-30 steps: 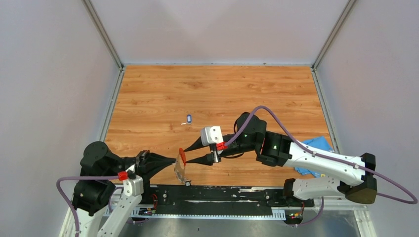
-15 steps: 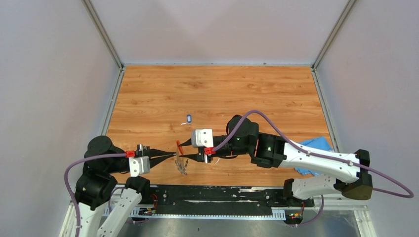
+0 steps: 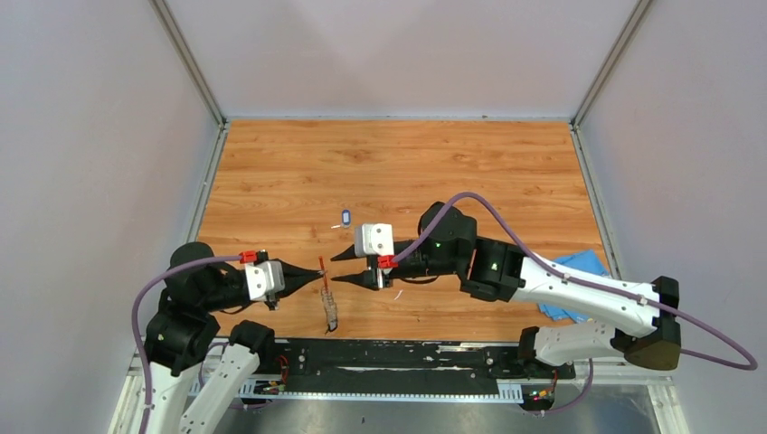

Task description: Put the keys on the keyring

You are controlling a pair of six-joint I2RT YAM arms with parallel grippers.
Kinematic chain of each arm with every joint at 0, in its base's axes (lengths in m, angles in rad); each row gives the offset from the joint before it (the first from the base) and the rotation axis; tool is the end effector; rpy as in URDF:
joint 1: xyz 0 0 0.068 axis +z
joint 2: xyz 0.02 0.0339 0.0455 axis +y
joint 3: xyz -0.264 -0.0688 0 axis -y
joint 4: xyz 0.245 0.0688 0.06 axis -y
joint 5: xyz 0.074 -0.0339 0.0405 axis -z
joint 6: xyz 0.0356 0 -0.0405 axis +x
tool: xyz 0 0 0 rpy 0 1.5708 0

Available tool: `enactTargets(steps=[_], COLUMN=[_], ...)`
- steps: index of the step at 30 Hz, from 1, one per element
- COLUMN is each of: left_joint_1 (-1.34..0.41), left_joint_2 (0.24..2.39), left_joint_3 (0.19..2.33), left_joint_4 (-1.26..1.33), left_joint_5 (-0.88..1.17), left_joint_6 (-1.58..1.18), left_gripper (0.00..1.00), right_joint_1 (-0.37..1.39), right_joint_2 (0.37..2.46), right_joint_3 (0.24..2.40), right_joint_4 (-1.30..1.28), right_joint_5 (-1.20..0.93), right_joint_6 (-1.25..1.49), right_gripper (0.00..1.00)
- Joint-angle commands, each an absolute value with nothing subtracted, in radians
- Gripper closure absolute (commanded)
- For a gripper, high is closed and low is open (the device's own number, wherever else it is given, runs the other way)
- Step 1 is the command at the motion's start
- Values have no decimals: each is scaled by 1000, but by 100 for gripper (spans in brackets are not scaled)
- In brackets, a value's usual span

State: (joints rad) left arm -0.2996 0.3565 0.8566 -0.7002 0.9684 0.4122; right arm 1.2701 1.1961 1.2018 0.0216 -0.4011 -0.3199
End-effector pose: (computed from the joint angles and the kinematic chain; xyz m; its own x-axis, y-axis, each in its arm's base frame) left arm 0.0402 -0.0431 0.3570 0.2021 0.1752 -0.9636 0.9362 0.2542 0.2426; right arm 0.0681 0.2666 0.4235 0.3205 0.0562 -0.9456 -0.9419 -0.0868 -0.3245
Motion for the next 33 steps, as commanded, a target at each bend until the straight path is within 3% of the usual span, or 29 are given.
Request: enactTargets(steps=[1, 6, 11, 20, 33], left_joint_1=[-296, -296, -296, -296, -296], left_joint_2=[368, 386, 443, 437, 383], left_joint_3=[868, 846, 872, 880, 874], left_joint_4=[-690, -713, -720, -851, -893], left_joint_5=[884, 762, 693, 613, 627], left_joint_6=[361, 451, 483, 594, 630], left_gripper=[100, 100, 100, 100, 100], right_joint_1=[1159, 899, 786, 736, 806], right_joint_2=[1203, 1255, 1456, 1939, 2145], right_joint_3=[1225, 1160, 1133, 1327, 1464], right_joint_4=[27, 42, 101, 188, 167], right_joint_5=[-336, -259, -271, -402, -448], right_joint_6=[-150, 48, 18, -25, -243], right_gripper=[59, 53, 52, 55, 52])
